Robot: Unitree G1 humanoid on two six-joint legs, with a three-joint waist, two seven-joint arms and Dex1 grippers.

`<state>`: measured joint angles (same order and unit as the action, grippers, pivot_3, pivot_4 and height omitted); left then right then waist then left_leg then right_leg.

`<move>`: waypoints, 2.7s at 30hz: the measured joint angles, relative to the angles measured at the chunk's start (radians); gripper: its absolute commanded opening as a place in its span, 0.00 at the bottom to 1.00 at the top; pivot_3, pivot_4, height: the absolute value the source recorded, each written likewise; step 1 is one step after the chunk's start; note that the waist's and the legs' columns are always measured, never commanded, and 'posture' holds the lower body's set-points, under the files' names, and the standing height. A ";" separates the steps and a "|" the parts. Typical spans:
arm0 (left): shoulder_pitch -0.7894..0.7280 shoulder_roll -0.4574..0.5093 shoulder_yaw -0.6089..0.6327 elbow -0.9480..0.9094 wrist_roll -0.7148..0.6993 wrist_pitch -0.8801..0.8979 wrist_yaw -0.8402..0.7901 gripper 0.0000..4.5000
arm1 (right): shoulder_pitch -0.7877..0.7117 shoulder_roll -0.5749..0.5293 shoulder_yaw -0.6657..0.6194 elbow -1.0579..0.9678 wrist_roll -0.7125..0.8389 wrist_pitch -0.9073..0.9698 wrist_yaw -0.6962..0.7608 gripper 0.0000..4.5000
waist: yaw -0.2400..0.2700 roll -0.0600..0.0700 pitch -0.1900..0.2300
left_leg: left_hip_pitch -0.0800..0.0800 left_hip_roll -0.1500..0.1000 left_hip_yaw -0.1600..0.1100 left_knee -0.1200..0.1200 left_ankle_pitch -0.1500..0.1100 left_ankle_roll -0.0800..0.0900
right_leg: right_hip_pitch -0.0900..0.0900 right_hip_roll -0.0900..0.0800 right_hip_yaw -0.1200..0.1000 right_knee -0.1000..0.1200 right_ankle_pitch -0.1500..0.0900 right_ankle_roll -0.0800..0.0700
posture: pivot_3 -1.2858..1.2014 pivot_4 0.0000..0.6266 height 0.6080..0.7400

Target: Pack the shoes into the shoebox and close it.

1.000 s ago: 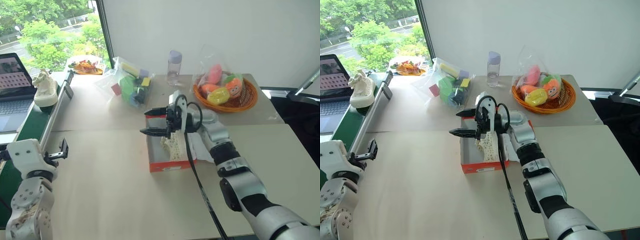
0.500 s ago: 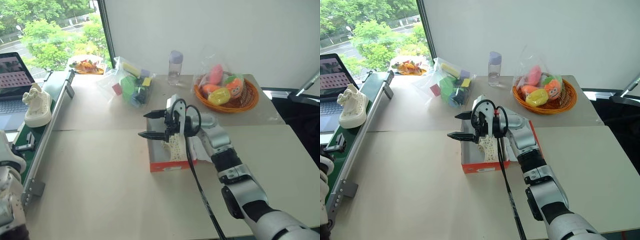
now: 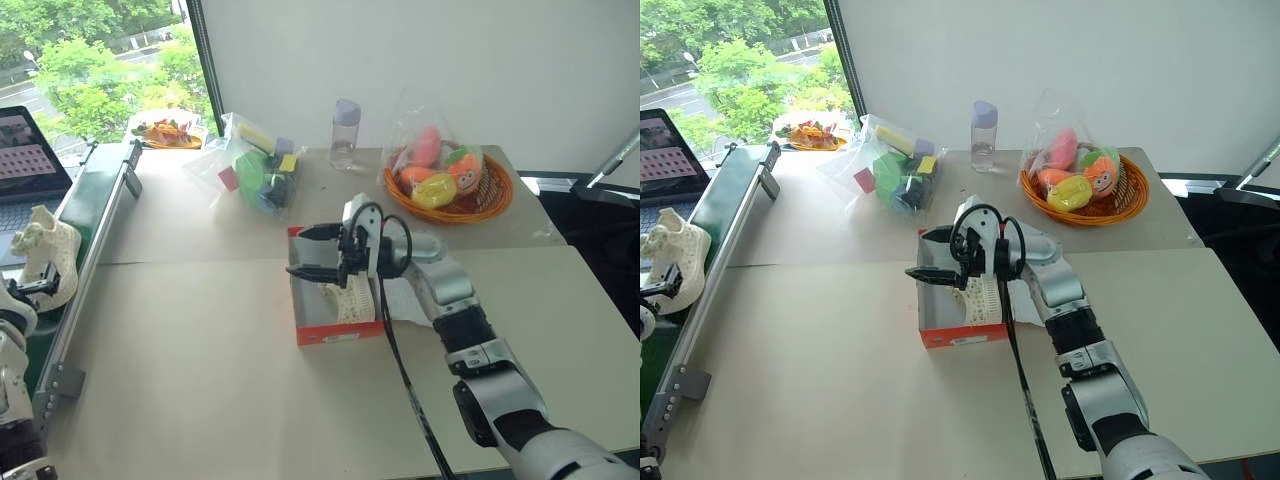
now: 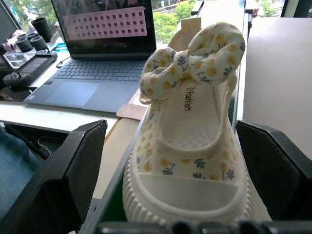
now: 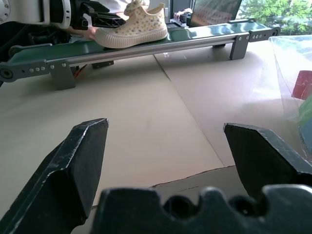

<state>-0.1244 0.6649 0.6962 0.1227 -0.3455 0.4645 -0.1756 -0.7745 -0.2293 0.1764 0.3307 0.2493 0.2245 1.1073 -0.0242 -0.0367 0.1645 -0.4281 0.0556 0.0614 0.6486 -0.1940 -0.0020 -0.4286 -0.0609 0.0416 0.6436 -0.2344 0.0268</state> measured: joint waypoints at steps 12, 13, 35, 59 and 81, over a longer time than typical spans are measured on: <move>0.025 -0.060 0.065 -0.015 -0.101 0.071 -0.010 0.53 | 0.000 -0.015 0.003 -0.031 0.002 0.028 0.001 1.00 | 0.010 0.000 0.000 | 0.006 0.001 0.000 -0.001 0.000 -0.003 | 0.004 0.000 -0.001 0.003 0.000 -0.002 | 0.52 0.24 1.00; 0.026 -0.063 0.068 -0.022 -0.108 0.077 -0.010 0.46 | 0.001 -0.017 0.003 -0.033 0.003 0.030 0.001 1.00 | 0.010 0.000 0.000 | 0.006 0.001 0.000 -0.001 0.000 -0.003 | 0.004 0.000 -0.001 0.003 0.000 -0.003 | 0.52 0.24 1.00; 0.006 -0.125 0.000 -0.221 -0.187 0.115 0.022 0.03 | -0.005 -0.010 -0.025 -0.042 0.072 0.144 -0.011 1.00 | 0.015 -0.003 0.000 | 0.003 0.001 0.000 -0.001 0.002 -0.004 | 0.003 0.000 -0.002 0.001 0.000 -0.002 | 0.52 0.24 1.00; -0.265 -0.226 -0.555 -0.567 -0.324 0.346 -0.083 0.03 | -0.249 0.028 -0.445 0.138 0.311 0.897 -0.573 1.00 | 0.005 -0.004 0.001 | -0.001 0.002 -0.001 -0.003 0.003 -0.002 | 0.001 0.004 0.000 -0.003 0.000 -0.002 | 0.52 0.24 1.00; -0.301 -0.299 -0.761 -0.581 -0.214 0.300 -0.207 0.00 | -0.244 0.061 -0.581 0.058 0.463 1.121 -0.708 0.85 | 0.007 -0.004 0.001 | -0.003 -0.002 -0.004 -0.003 0.003 -0.002 | 0.001 0.003 0.000 -0.003 -0.001 0.000 | 0.52 0.24 1.00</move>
<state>-0.4249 0.3662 -0.0644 -0.4582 -0.5591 0.7646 -0.3830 -1.0190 -0.1687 -0.4042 0.3888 0.7125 1.3456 0.3996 -0.0177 -0.0405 0.1651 -0.4312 0.0537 0.0578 0.6455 -0.1911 -0.0039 -0.4280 -0.0584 0.0415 0.6405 -0.2350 0.0271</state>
